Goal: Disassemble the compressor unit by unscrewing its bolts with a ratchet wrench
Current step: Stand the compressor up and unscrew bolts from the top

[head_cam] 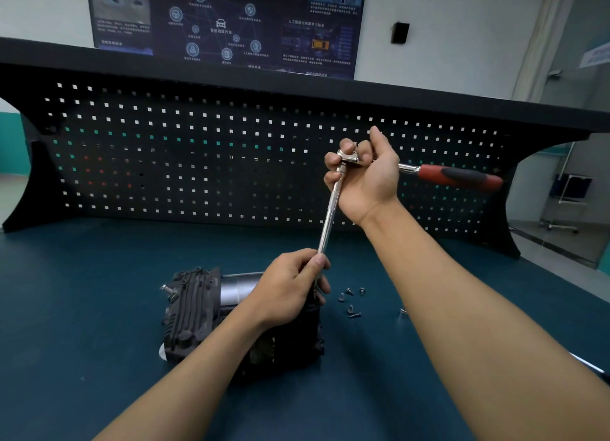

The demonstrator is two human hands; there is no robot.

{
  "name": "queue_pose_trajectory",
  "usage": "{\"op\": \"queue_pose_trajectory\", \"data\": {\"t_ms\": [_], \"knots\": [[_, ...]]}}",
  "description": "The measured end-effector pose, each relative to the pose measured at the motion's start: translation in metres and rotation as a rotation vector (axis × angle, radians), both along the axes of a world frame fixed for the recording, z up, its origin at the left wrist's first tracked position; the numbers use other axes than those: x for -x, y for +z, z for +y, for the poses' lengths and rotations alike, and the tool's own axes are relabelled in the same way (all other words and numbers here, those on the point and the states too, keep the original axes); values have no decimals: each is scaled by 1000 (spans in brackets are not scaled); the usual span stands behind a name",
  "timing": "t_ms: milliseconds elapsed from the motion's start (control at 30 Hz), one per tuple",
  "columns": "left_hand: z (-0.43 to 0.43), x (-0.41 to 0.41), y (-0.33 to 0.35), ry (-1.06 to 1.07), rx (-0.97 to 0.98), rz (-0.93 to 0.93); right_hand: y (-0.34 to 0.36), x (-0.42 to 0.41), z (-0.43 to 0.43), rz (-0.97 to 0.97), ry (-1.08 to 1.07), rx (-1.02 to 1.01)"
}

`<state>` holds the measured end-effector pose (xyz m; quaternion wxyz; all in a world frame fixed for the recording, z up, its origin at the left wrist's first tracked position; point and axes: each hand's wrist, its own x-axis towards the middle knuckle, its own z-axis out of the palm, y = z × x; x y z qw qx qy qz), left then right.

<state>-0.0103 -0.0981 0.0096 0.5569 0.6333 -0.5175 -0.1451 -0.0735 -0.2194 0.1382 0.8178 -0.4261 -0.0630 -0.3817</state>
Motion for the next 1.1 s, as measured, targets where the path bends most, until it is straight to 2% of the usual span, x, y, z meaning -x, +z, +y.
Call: {"op": "queue_pose_trajectory", "data": {"t_ms": [200,333,433,533,667,800,933,1000,1100], "knots": [[0,0,0,23,13,-32,1,-1,-1,8,-67,25],[-1,1,-1,54,12,-39,-4,-8,5,151,-543,369],[-1,2,0,96,20,-85,-9,-14,11,161,-810,679],[0,3,0,107,29,-95,-11,-17,19,252,-970,882],[1,4,0,124,40,-113,-12,-15,26,311,-1091,1010],[1,5,-1,135,46,-136,-10,-15,31,479,-1314,1206],[1,7,0,151,53,-130,-7,-20,38,759,-1452,1330],[2,8,0,163,54,-135,-6,-24,43,866,-1495,1399],[1,7,-1,160,46,-116,-5,-28,45,894,-1483,1424]]}}
